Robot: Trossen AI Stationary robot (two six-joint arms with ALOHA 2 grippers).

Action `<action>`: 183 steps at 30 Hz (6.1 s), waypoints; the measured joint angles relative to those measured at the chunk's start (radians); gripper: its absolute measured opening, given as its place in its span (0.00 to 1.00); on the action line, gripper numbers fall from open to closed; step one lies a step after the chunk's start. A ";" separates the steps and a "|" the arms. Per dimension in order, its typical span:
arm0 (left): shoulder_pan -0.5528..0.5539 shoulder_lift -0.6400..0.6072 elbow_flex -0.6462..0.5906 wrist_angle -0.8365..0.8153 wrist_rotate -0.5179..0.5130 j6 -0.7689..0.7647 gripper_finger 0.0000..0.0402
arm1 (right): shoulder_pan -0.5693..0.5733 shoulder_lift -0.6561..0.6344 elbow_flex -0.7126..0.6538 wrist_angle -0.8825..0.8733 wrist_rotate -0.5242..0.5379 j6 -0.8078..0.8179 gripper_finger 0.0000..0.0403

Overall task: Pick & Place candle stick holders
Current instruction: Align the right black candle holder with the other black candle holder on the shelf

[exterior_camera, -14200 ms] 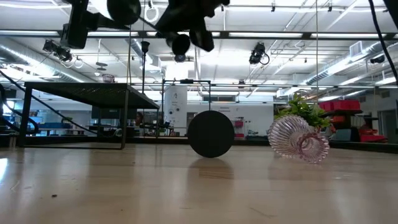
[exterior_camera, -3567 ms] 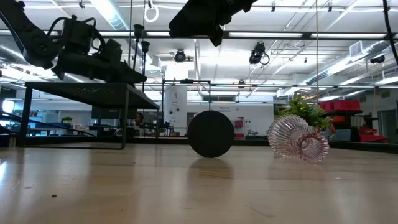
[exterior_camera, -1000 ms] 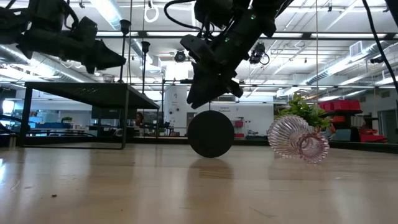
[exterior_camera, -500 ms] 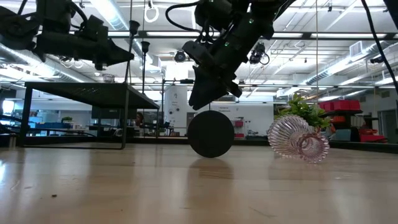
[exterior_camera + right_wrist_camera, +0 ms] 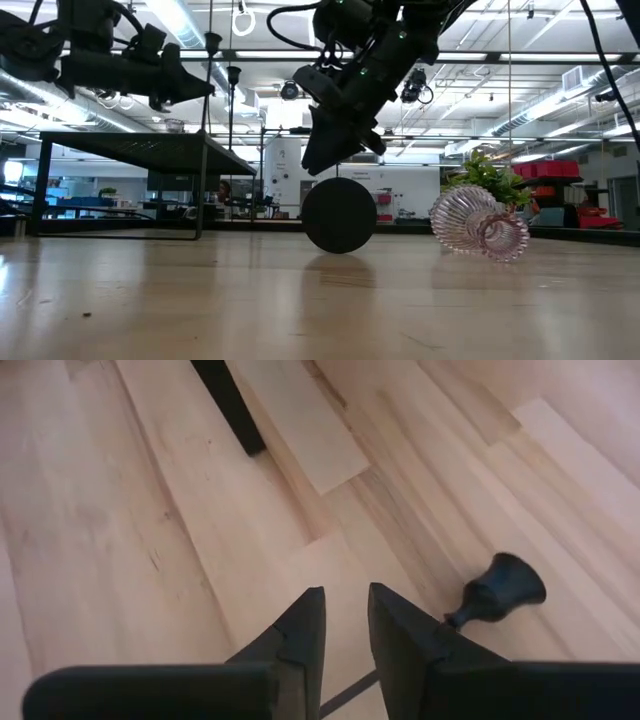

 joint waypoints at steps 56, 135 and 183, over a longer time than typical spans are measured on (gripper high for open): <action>-0.021 0.123 -0.001 0.084 0.055 -0.062 0.55 | -0.003 -0.001 0.000 -0.076 -0.001 0.032 0.20; -0.022 -0.479 0.000 -0.652 0.418 -0.265 0.56 | -0.025 0.036 -0.207 0.282 -0.037 0.217 0.01; -0.158 -0.480 0.000 -0.543 0.390 -0.312 0.56 | 0.069 0.086 -0.198 1.719 -0.099 -0.393 0.00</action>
